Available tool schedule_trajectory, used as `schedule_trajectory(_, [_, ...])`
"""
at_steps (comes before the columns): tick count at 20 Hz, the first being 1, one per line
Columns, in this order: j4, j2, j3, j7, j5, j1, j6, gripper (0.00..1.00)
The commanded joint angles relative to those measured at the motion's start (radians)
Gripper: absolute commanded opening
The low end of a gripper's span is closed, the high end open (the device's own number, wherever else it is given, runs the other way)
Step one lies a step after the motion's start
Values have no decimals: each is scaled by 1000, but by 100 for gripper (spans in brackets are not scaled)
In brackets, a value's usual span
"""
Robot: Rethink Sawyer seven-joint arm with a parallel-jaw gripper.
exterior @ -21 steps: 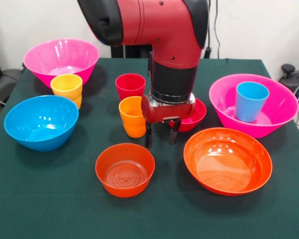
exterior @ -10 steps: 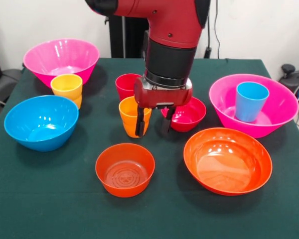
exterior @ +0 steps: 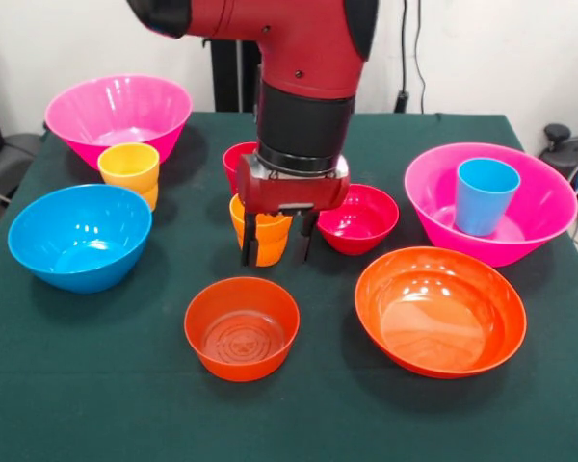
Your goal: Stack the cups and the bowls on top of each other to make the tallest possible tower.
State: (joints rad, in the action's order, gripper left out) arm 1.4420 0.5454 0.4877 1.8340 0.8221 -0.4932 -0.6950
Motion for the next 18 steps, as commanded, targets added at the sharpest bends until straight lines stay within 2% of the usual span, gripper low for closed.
schedule_trajectory(1, [-40, -116, 64, -378, 102, -10, -11, 100])
schedule_trajectory(5, [-46, -150, 76, -369, 97, -15, -15, 100])
schedule_trajectory(12, [-67, -190, 76, -357, 127, -14, 16, 100])
schedule_trajectory(18, [-112, -220, 50, -349, 204, -2, 51, 100])
